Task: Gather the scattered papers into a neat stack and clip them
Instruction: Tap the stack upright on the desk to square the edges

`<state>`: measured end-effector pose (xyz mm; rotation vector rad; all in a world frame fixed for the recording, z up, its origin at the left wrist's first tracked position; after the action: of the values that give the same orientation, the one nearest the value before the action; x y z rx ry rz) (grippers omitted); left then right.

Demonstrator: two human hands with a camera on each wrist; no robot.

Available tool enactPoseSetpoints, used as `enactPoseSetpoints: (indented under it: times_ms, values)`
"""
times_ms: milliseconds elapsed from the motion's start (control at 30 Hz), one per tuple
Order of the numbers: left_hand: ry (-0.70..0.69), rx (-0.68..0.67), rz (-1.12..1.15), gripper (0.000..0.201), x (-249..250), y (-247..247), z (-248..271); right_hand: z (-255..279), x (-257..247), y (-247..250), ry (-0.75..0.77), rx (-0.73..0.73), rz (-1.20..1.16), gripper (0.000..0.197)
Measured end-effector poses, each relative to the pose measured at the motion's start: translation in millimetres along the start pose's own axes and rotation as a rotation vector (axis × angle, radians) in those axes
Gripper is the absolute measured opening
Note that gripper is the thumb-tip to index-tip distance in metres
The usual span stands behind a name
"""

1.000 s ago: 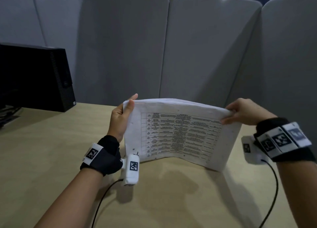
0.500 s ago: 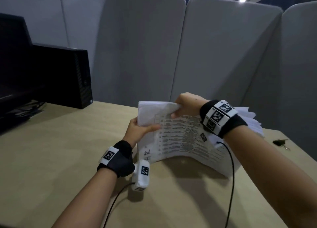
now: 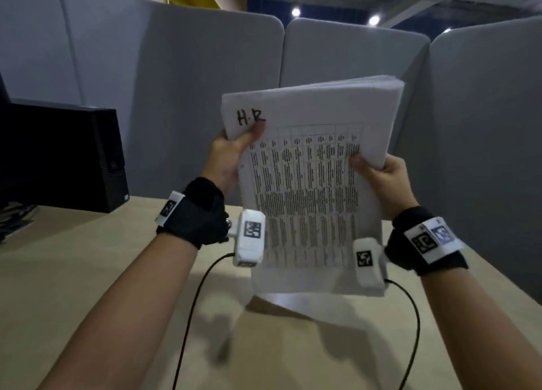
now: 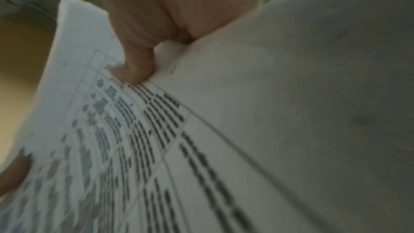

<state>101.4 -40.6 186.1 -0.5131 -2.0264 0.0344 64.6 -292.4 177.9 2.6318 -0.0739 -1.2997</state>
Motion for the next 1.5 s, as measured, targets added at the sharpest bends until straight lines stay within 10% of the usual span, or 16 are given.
enactPoseSetpoints:
  times_ms: [233,733,933,1033,1267,1500]
  values:
    - [-0.26,0.14,-0.301,0.018,18.2,-48.5,6.4,25.6,13.0,-7.7,0.086,0.24,-0.088,0.043]
    - [0.053,-0.043,-0.182,0.019,-10.2,-20.3,4.6,9.6,26.2,0.5,-0.156,0.053,-0.277,0.088]
    - [-0.098,0.084,-0.261,0.015,-8.6,-17.3,3.9,7.7,29.0,3.9,-0.192,0.006,-0.305,0.085]
    - [-0.091,0.095,-0.262,0.044,-11.3,-16.3,3.9,4.1,25.4,3.1,-0.179,-0.004,-0.256,0.097]
    - [-0.145,0.198,-0.381,0.054,-0.1,-20.5,1.6,-6.6,7.5,7.6,-0.063,0.263,-0.222,0.048]
    - [-0.085,0.093,-0.313,0.049,-4.3,-21.6,2.5,-11.4,16.0,14.2,-0.137,0.326,-0.221,0.045]
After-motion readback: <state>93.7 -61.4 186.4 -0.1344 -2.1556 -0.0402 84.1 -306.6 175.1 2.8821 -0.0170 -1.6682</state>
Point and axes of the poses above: each hand's wrist, its own z-axis away from the middle knuckle, its own y-axis out of the back of the hand, x = y × z, the point moved 5 cm from there along -z, towards the middle knuckle, and after that the axes turned 14 degrees about -x, right-handed, at the moved point
